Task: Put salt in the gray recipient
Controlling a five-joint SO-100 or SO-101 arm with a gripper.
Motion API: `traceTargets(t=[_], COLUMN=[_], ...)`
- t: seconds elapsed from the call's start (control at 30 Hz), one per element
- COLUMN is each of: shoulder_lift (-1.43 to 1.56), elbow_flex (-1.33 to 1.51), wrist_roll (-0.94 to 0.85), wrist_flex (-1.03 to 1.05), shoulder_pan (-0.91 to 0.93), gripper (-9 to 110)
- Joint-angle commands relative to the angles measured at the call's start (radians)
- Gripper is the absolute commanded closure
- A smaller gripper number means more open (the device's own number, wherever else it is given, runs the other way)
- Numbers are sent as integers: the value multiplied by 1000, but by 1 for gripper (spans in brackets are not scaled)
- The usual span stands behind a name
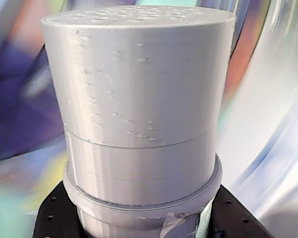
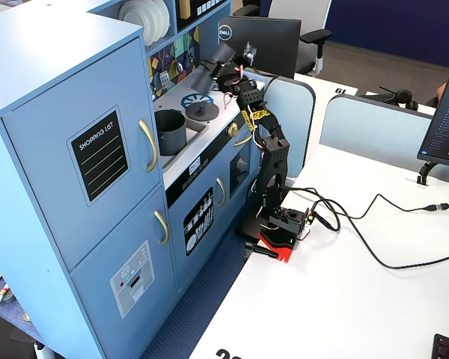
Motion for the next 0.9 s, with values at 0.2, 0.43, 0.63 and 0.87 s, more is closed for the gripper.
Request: traceTargets(t=[0.2, 0.43, 0.63, 0.87], shoulder_lift=[26, -43, -98, -121], elbow_flex=[172, 249, 261, 301], wrist_roll=[-713, -729, -684, -684], wrist_flex=[-376, -503, -588, -644], shoulder_pan=[176, 195, 187, 178], gripper=[101, 101, 101, 101])
